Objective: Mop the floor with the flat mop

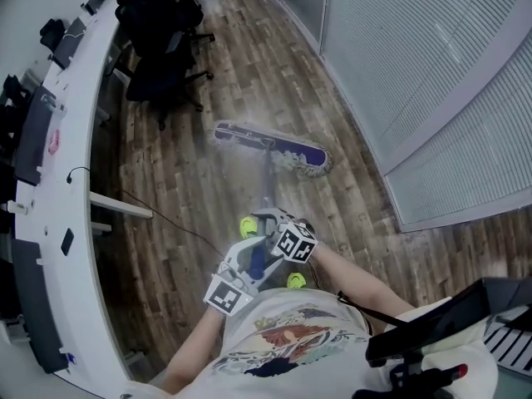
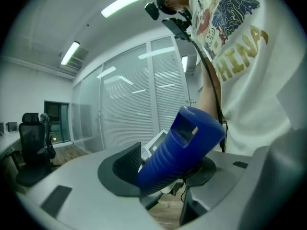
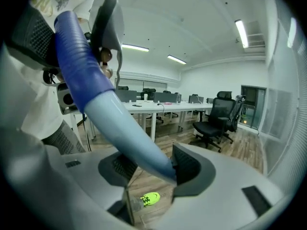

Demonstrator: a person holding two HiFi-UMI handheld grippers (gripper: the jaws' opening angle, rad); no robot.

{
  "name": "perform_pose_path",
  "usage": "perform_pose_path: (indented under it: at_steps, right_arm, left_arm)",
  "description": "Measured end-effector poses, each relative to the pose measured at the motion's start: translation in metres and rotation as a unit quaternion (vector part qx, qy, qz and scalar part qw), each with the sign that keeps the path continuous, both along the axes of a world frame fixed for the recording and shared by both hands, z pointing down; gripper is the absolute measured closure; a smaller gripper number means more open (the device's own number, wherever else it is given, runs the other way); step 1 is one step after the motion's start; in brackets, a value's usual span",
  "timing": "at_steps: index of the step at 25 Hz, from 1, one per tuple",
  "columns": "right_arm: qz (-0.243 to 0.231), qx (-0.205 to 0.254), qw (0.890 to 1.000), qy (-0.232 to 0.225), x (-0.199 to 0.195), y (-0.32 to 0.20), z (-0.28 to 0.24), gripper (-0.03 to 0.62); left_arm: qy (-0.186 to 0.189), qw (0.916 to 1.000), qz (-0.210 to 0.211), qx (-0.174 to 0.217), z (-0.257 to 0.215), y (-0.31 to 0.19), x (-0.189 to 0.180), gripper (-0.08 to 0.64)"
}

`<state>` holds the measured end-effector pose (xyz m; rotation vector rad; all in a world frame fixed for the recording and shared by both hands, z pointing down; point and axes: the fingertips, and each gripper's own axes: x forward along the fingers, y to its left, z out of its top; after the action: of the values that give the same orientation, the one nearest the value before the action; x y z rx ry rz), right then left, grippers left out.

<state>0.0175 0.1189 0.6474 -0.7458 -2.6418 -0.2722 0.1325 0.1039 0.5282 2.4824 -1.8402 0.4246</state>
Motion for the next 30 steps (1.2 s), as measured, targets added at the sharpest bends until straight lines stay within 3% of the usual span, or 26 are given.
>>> perform_pose_path:
  at_steps: [5, 16, 22, 30]
  right_arm:
    - [0.026, 0.020, 0.999, -0.001, -0.073, -0.041, 0.001, 0.397]
    - [0.084, 0.006, 0.996, 0.009, -0.291, -0.138, -0.004, 0.399]
    - [0.108, 0.007, 0.994, 0.005, -0.357, -0.204, -0.003, 0.399]
    - [0.130, -0.040, 0.991, 0.007, -0.428, -0.306, 0.004, 0.385]
  left_arm:
    - [0.007, 0.9998, 0.006, 0.016, 0.000, -0.036, -0.070, 0.357]
    - [0.036, 0.9987, 0.026, 0.024, -0.008, -0.122, -0.293, 0.357]
    - [0.043, 0.9981, 0.034, 0.027, -0.011, -0.181, -0.358, 0.356]
    - [0.030, 0.9983, 0.047, 0.014, -0.005, -0.282, -0.429, 0.356]
